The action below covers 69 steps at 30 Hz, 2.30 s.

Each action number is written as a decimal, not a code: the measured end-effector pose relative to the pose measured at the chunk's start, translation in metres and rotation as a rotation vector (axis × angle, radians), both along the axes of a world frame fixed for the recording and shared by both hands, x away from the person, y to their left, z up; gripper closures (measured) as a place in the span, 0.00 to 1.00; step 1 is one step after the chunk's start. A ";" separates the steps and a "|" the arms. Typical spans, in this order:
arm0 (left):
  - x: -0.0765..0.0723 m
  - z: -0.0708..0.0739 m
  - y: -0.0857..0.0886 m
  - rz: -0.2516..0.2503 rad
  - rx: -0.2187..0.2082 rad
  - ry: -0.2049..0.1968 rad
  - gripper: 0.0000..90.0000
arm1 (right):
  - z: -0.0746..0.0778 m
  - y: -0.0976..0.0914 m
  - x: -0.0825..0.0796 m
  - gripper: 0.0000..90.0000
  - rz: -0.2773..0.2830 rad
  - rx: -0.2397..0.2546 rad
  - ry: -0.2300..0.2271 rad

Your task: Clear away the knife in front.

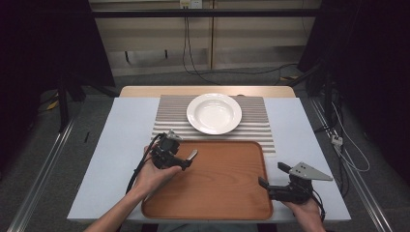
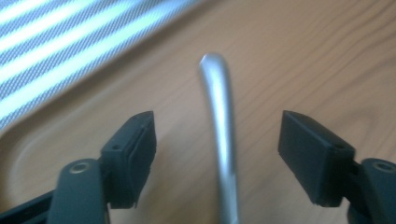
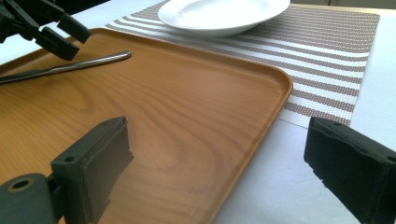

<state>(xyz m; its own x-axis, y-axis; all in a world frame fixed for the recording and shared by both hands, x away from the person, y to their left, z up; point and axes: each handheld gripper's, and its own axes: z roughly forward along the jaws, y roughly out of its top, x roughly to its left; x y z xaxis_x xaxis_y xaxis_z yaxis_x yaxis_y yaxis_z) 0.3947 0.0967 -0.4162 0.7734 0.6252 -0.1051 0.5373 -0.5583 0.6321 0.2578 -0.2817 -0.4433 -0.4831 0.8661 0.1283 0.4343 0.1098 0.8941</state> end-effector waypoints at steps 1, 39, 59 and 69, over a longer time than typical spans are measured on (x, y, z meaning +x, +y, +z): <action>-0.002 0.000 -0.003 -0.005 0.009 -0.029 0.30 | 0.000 0.000 0.000 0.08 0.003 -0.002 -0.001; -0.004 -0.017 0.002 -0.127 0.117 -0.032 1.00 | 0.001 0.001 -0.003 0.08 -0.005 -0.016 -0.007; -0.009 -0.016 0.023 -0.095 0.123 -0.030 1.00 | 0.002 0.001 -0.004 0.08 0.000 -0.018 -0.011; -0.010 -0.016 0.032 -0.077 0.123 -0.028 1.00 | 0.002 0.001 -0.004 0.08 0.000 -0.019 -0.011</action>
